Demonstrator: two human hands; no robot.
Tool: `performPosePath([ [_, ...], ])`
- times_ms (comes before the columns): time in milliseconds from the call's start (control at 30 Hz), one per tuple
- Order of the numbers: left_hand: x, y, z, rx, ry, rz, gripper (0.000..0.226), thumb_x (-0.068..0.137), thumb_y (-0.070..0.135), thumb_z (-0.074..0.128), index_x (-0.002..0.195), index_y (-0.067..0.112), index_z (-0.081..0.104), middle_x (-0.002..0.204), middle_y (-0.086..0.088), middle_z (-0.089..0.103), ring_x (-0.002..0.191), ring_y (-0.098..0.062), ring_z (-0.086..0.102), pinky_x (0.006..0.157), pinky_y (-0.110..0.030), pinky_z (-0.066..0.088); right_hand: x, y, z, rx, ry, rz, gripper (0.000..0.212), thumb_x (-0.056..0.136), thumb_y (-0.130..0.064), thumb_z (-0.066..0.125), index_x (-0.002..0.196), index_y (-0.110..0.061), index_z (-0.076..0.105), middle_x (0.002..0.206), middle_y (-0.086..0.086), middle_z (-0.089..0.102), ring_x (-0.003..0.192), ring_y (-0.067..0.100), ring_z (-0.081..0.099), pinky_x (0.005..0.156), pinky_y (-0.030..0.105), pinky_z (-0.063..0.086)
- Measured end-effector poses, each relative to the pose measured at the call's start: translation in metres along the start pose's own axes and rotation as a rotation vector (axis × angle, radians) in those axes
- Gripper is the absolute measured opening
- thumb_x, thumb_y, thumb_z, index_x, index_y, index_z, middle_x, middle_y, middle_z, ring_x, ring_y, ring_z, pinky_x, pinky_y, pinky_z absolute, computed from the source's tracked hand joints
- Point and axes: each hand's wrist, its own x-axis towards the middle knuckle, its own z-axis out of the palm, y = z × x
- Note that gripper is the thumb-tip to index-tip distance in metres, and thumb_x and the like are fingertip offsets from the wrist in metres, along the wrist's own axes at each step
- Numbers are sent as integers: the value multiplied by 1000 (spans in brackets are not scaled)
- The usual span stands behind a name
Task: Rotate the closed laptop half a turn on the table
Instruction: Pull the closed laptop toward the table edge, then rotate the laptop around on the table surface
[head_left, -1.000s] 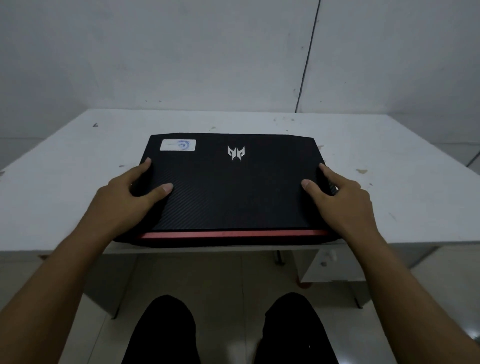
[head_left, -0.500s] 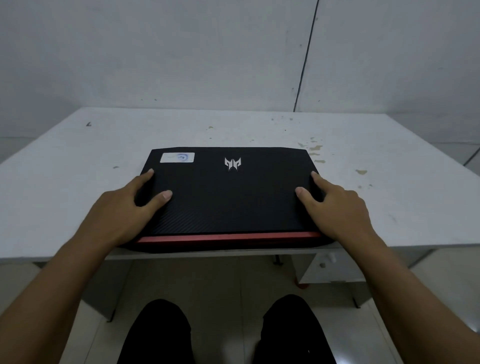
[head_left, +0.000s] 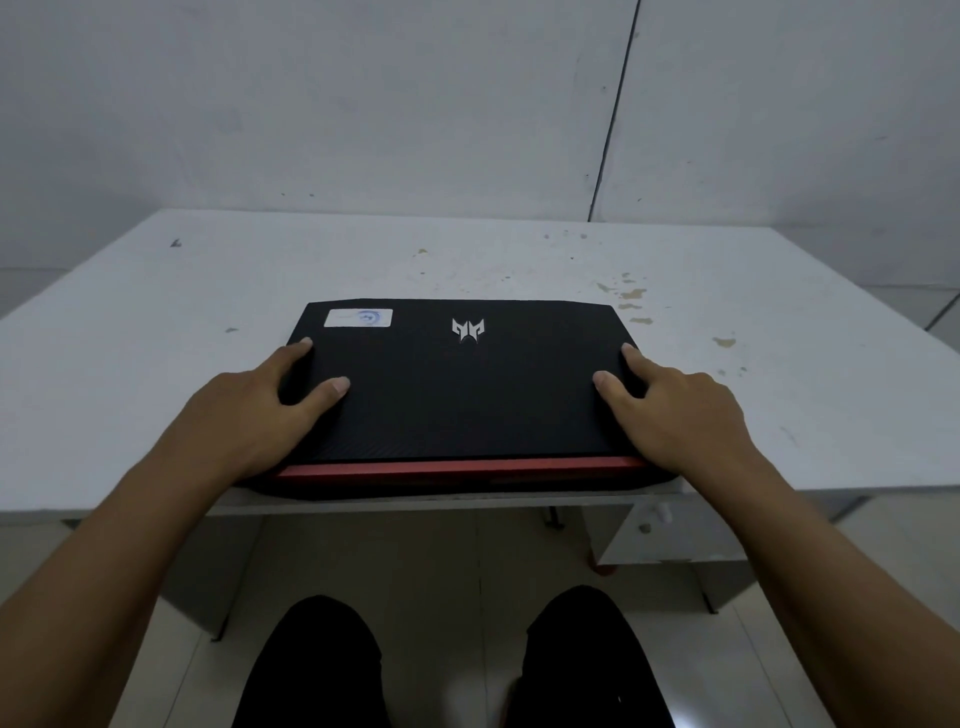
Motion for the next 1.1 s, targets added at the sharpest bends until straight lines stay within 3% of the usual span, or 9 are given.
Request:
performPosePath([
  [333, 6, -10, 6, 73, -56, 20, 93, 79, 91, 19, 159, 44, 13, 147, -8, 53, 130, -33, 52, 98, -45, 41, 2, 4, -3, -196, 29, -29, 70, 98, -69, 17, 160, -39, 29, 108, 9, 71, 102, 29, 65, 68, 34, 39],
  [500, -23, -1, 11, -50, 15, -37, 107, 57, 104, 27, 153, 58, 19, 122, -14, 42, 123, -36, 41, 102, -46, 38, -10, 8, 6, 67, -1, 8, 66, 99, -65, 30, 159, -37, 33, 122, 10, 61, 116, 30, 57, 81, 38, 42],
  [567, -40, 3, 12, -38, 40, 21, 114, 45, 106, 40, 149, 64, 20, 114, -6, 35, 116, -28, 37, 102, -41, 35, -23, 8, 15, 235, 81, 63, 63, 97, -62, 40, 155, -37, 42, 112, 9, 53, 113, 30, 52, 89, 41, 43],
  [600, -45, 3, 12, -34, 34, 59, 120, 38, 106, 47, 148, 66, 22, 117, -4, 34, 116, -25, 36, 103, -39, 33, -33, 6, 22, 288, 160, 90, 60, 96, -60, 46, 152, -35, 48, 107, 8, 50, 109, 29, 50, 92, 42, 44],
  [667, -51, 1, 9, -79, -13, 121, 128, 26, 101, 63, 145, 66, 30, 143, -5, 31, 134, -24, 32, 112, -40, 29, -53, -2, 38, 329, 346, 121, 53, 96, -51, 56, 144, -30, 60, 107, 10, 52, 103, 31, 50, 95, 46, 42],
  [733, -53, 0, 10, -178, -33, 162, 128, 22, 91, 77, 141, 66, 38, 166, 6, 9, 150, -16, 19, 118, -40, 26, -69, -14, 52, 362, 474, 139, 46, 96, -44, 61, 138, -26, 66, 119, 17, 57, 110, 34, 51, 98, 49, 40],
  [833, -55, 1, 15, -203, 8, 165, 123, 22, 87, 81, 138, 67, 43, 168, 11, 6, 151, -10, 19, 115, -39, 31, -79, -28, 60, 467, 498, 186, 44, 97, -41, 60, 138, -27, 65, 139, 19, 50, 127, 35, 44, 106, 52, 39],
  [967, -47, -1, 6, -135, -122, 139, 123, 23, 92, 75, 138, 64, 42, 164, 8, 12, 151, -20, 16, 118, -47, 24, -86, -38, 59, 519, 442, 223, 51, 97, -45, 57, 146, -30, 57, 156, 14, 30, 143, 31, 24, 114, 47, 30],
  [1100, 9, 15, 2, -143, -88, 185, 90, 60, 104, 29, 132, 53, 51, 161, 0, 28, 151, -17, 14, 119, -56, 9, -89, -44, 55, 528, 362, 273, 54, 97, -50, 53, 149, -36, 51, 164, 9, 15, 154, 30, 5, 119, 51, 22],
])
